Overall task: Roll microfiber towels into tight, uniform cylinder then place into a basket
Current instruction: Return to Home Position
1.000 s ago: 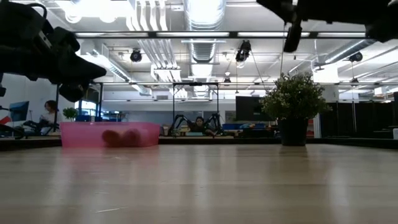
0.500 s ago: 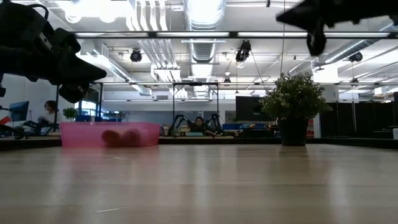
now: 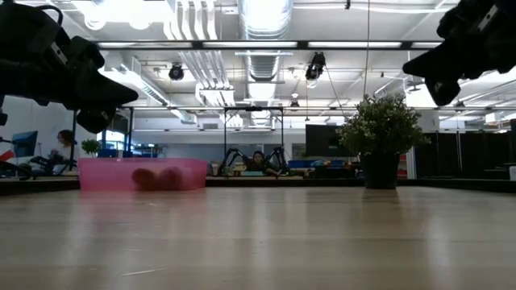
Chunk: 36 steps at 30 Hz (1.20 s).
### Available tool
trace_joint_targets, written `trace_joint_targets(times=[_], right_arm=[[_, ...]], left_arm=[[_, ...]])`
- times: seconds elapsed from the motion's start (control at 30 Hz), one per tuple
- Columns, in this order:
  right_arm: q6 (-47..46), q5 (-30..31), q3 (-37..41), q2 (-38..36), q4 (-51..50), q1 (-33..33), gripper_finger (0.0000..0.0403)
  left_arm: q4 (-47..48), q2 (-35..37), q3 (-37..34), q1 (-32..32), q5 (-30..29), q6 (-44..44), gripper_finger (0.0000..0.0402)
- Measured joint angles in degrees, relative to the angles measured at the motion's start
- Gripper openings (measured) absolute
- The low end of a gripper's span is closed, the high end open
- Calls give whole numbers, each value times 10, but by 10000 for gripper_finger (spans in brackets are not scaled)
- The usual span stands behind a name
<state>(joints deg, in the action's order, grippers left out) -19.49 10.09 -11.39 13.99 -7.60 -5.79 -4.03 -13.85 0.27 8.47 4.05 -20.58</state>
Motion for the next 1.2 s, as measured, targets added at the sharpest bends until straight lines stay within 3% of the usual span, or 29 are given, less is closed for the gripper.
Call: trace_joint_targets(times=[0.3,0.47,1.2], right_arm=[[0,1,81,-141,13,75,9],[0,4,97,-140,67,64,9],[0,4,98,-134,66,68,9]], left_arm=[[0,0,0,0,0,0,0],[0,0,0,0,0,0,0],[0,0,0,0,0,0,0]])
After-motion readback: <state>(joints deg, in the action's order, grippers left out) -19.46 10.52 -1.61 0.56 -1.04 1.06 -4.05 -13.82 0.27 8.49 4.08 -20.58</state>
